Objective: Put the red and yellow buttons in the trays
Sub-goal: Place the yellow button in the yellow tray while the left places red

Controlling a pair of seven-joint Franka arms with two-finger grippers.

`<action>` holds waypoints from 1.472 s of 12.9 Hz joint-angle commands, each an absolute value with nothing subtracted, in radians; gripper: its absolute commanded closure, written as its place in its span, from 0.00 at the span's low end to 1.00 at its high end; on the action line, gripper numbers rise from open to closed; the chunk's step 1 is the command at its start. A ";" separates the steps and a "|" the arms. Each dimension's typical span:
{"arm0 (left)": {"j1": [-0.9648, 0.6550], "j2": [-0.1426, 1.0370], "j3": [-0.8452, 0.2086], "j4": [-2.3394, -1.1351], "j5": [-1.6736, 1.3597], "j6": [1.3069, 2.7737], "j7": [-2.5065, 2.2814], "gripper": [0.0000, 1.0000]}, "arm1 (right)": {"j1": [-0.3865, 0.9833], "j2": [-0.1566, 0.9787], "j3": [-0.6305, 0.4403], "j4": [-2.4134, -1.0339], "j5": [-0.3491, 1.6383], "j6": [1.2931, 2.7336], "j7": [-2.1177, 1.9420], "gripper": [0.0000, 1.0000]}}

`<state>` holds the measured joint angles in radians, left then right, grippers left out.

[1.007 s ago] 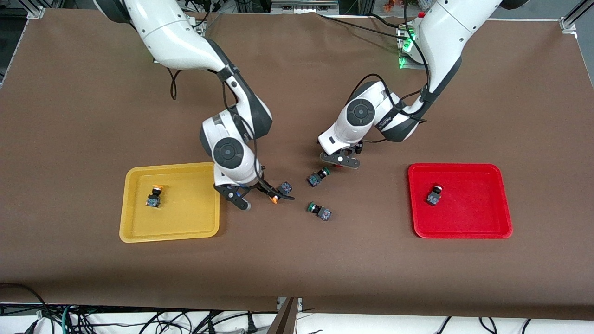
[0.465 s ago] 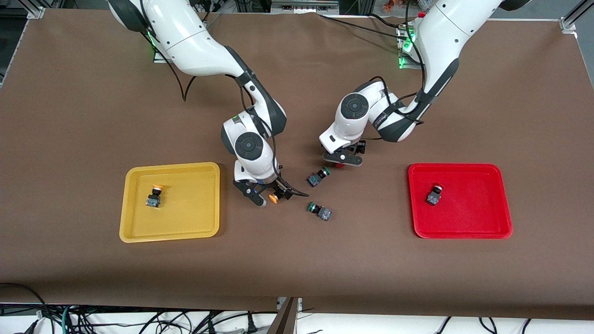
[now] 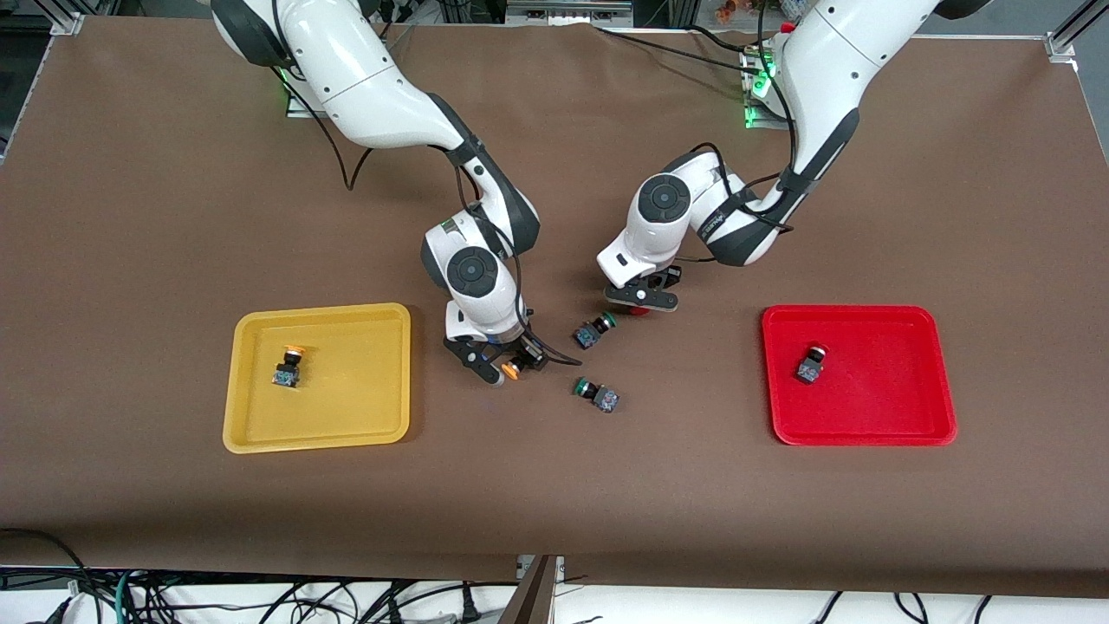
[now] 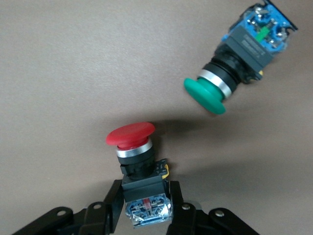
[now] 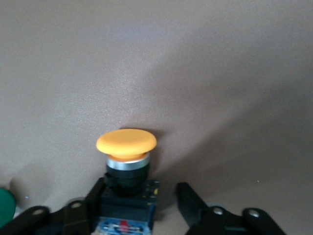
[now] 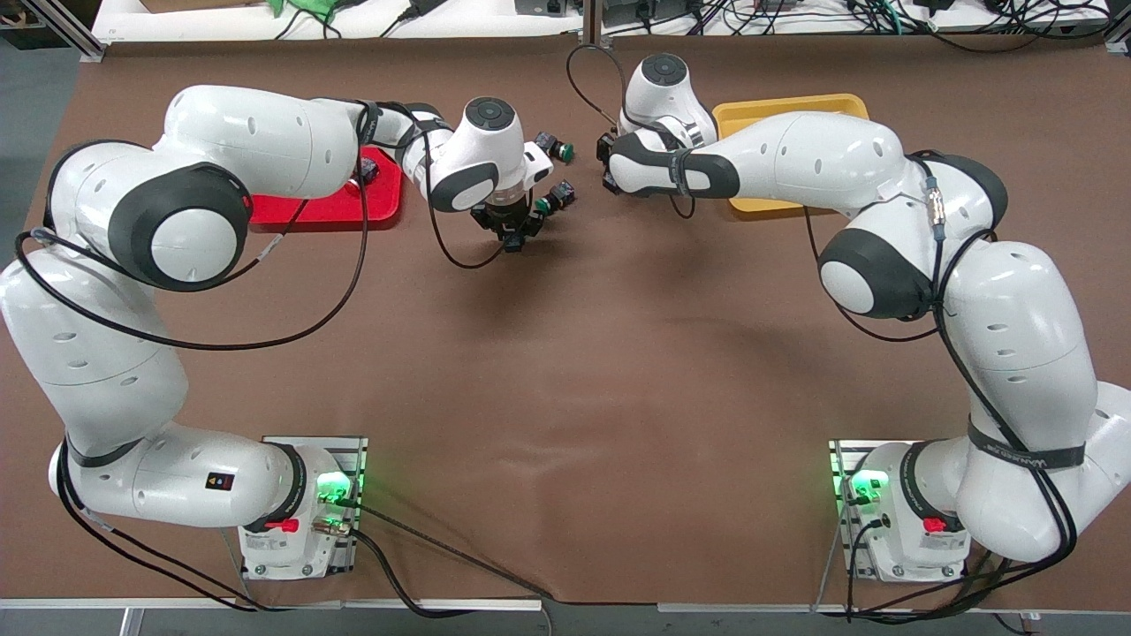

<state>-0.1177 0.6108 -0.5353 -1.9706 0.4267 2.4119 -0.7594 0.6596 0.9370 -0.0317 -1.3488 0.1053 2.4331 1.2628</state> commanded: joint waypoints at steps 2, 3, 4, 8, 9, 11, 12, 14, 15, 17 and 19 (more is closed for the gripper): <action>-0.048 0.539 -0.557 -1.935 0.440 2.260 -0.665 0.82 | 0.655 0.901 -0.048 -1.339 0.100 2.369 1.180 1.00; -0.020 0.520 -0.574 -1.909 0.439 2.188 -0.625 0.82 | 0.638 0.866 -0.051 -1.339 0.107 2.276 1.072 1.00; 0.023 0.509 -0.601 -1.876 0.439 2.122 -0.574 0.82 | 0.593 0.826 -0.048 -1.339 0.112 2.182 0.952 1.00; 0.266 0.509 -0.666 -1.773 0.361 1.961 -0.185 0.81 | 0.418 0.752 -0.055 -1.348 0.112 1.929 0.495 1.00; 0.322 0.511 -0.666 -1.769 0.360 1.954 -0.084 0.81 | 0.366 0.753 -0.057 -1.353 0.110 1.910 0.407 1.00; 0.409 0.517 -0.661 -1.769 0.367 1.957 0.068 0.81 | 0.293 0.755 -0.058 -1.387 0.112 1.908 0.222 1.00; 0.441 0.523 -0.657 -1.766 0.376 1.965 0.122 0.81 | 0.264 0.761 -0.058 -1.403 0.110 1.920 0.174 1.00; 0.500 0.572 -0.647 -1.734 0.390 1.986 0.205 0.81 | 0.242 0.773 -0.057 -1.433 0.110 1.943 0.150 1.00; 0.502 0.609 -0.622 -1.715 0.434 2.024 0.237 0.81 | 0.241 0.779 -0.057 -1.446 0.110 1.965 0.150 1.00; 0.503 0.653 -0.583 -1.707 0.517 2.112 0.302 0.81 | 0.241 0.784 -0.057 -1.468 0.112 1.988 0.161 0.78; 0.503 0.661 -0.554 -1.695 0.566 2.146 0.351 0.81 | 0.232 0.773 -0.058 -1.456 0.107 1.980 0.140 0.00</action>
<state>0.5108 0.6409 -0.5645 -1.7401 0.5215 2.1404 0.2917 0.2422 0.8031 -0.0617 -1.4431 0.1059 1.9774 0.1606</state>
